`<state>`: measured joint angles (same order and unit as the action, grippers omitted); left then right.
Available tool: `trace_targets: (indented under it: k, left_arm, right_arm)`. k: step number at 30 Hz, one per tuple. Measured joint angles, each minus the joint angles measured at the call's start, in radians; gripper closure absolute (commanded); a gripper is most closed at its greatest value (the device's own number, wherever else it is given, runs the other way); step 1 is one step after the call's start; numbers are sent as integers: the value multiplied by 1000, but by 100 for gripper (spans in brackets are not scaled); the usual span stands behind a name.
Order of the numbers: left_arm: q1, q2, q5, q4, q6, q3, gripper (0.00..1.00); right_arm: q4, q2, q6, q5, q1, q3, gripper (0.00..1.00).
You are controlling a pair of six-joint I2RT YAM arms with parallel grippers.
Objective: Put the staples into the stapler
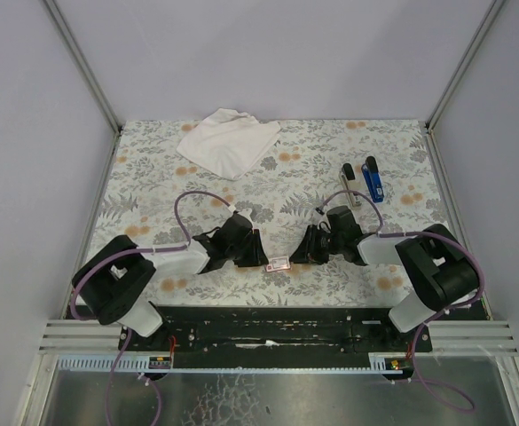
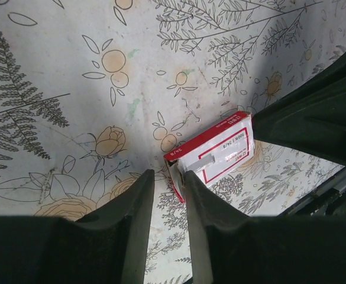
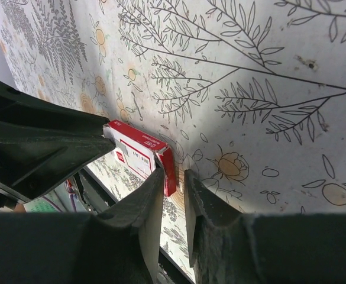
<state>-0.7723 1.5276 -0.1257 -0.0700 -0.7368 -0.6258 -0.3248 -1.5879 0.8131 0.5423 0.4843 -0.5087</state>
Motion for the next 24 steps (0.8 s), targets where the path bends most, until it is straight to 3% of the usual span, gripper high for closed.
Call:
trace_targets:
  k: [16,20,22,24]
  left_arm:
    - [0,18,-35,-17,-3,4,81]
    - [0,18,-39,-22,-3,6,81]
    - [0,18,-40,-23,-3,6,78]
    - [0,18,-39,-24,-2,6,67]
  right_arm:
    - [18,-20,-13,-11,25,-29,79]
    - [32,-25,-23,-16,34,-38,86]
    - [38,-27,-27,-19,37,-42,96]
    - [47,-28,-37,-25,40,-46,100]
